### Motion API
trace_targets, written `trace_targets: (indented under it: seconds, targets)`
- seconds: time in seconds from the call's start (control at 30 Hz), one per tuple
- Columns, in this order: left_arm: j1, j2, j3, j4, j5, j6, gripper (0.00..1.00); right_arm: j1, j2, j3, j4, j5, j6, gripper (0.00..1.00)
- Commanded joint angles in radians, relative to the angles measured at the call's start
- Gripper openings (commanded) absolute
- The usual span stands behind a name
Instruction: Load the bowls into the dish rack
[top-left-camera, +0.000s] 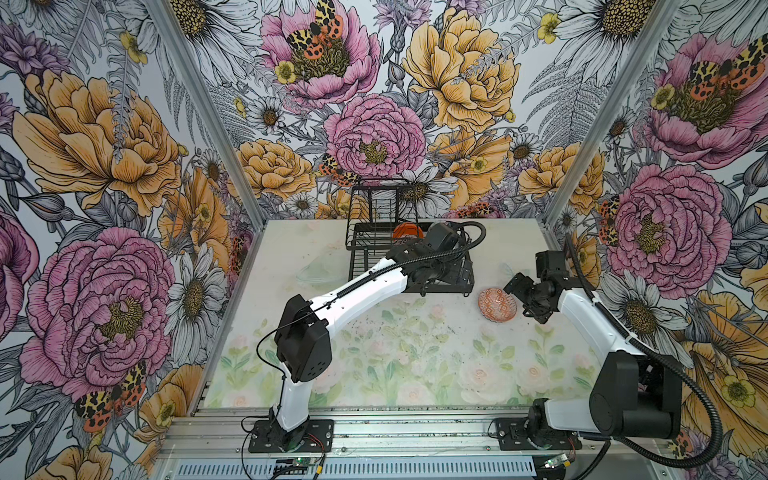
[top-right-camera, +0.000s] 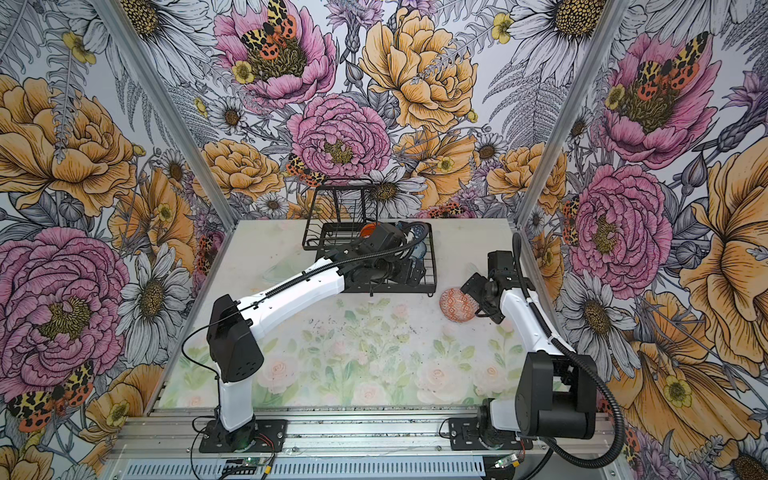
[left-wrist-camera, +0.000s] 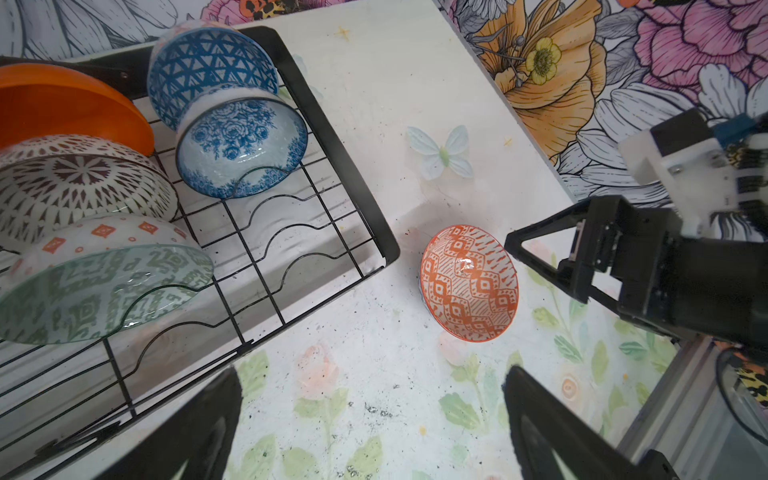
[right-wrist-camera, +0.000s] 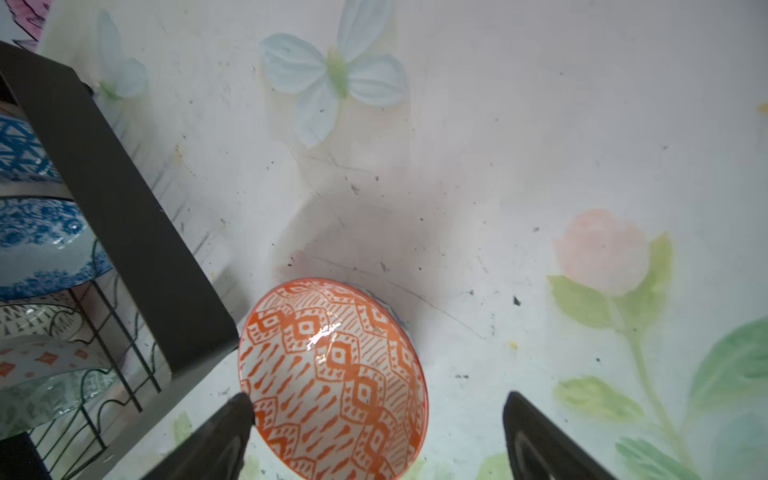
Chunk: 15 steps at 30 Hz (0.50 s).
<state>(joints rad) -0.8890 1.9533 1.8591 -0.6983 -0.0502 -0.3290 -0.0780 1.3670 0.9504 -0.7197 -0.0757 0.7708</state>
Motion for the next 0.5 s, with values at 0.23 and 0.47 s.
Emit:
trace_targets:
  seconds: [0.23, 0.47]
  targets:
    - [-0.028, 0.033, 0.054, 0.020, 0.043, 0.007, 0.99, -0.003, 0.057, -0.042, 0.020, -0.023, -0.048, 0.86]
    - [-0.028, 0.010, 0.021, 0.019, 0.018, 0.004, 0.99, -0.006, 0.150, -0.027, 0.029, -0.037, -0.060, 0.69]
